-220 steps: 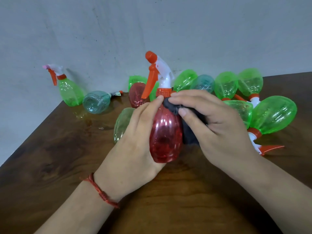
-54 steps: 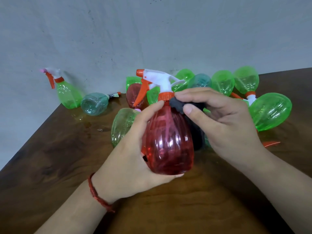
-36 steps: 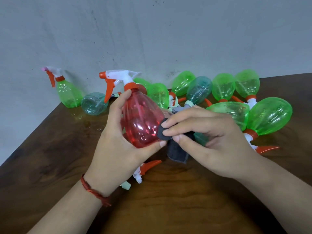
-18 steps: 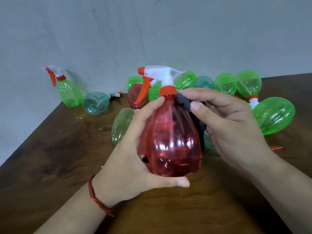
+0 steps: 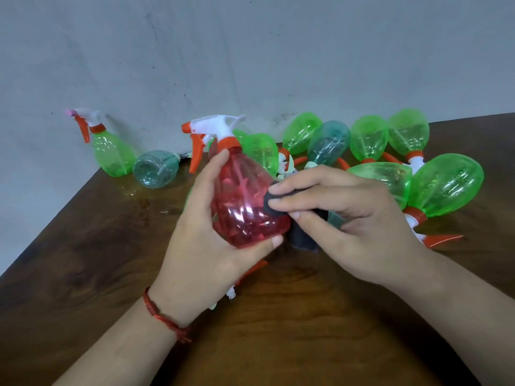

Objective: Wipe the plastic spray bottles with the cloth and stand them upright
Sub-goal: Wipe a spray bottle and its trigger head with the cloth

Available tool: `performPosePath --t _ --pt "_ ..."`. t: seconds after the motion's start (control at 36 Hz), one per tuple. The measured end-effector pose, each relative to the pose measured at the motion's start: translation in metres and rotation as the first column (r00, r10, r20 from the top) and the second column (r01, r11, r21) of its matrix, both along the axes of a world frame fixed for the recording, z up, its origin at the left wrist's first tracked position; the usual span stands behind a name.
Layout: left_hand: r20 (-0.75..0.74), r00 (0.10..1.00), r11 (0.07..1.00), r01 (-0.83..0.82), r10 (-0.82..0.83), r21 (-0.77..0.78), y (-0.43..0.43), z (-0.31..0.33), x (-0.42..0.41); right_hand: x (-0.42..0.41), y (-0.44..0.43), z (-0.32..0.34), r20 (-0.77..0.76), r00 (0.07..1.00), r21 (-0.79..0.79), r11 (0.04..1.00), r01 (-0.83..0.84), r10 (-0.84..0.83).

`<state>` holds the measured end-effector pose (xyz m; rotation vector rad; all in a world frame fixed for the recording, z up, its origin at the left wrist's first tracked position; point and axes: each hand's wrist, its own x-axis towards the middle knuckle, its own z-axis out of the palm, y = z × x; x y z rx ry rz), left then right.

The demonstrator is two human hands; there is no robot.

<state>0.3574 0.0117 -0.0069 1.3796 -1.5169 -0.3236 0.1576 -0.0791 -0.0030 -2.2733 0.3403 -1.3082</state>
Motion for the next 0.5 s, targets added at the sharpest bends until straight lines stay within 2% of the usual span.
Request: performPosePath --t 0.11,0.25,0.31,0.36,0.42,0.47,0.5 --pt "-0.013 0.999 0.999 -0.041 0.040 -0.032 0.000 0.000 0.005 0.000 0.000 0.000 -0.012 1.000 -0.003 1.000 -0.029 0.029" --pt "-0.055 0.998 1.000 -0.002 0.002 -0.003 -0.003 -0.003 0.009 0.001 0.000 -0.002 0.014 1.000 0.061 0.998 -0.027 0.027" --pt "-0.066 0.997 0.999 0.048 -0.046 0.022 -0.001 -0.004 0.009 0.002 -0.001 -0.003 0.035 0.999 0.108 0.994 -0.015 0.011" --pt "-0.007 0.996 0.996 0.084 -0.084 0.019 0.002 -0.004 0.011 0.003 -0.003 -0.002 0.074 0.997 0.183 0.983 -0.018 0.005" --pt "-0.005 0.995 0.990 0.100 -0.100 0.098 -0.005 0.006 0.004 0.004 -0.005 -0.001 0.114 0.993 0.255 0.967 -0.026 -0.004" --pt "-0.242 0.966 0.956 0.151 -0.089 0.251 -0.025 0.019 -0.003 0.005 -0.005 0.000 0.139 0.990 0.302 0.953 -0.023 -0.020" --pt "-0.410 0.906 0.927 0.238 -0.104 0.289 -0.030 0.023 -0.005 0.005 -0.004 0.000 0.145 0.989 0.318 0.948 -0.024 -0.024"
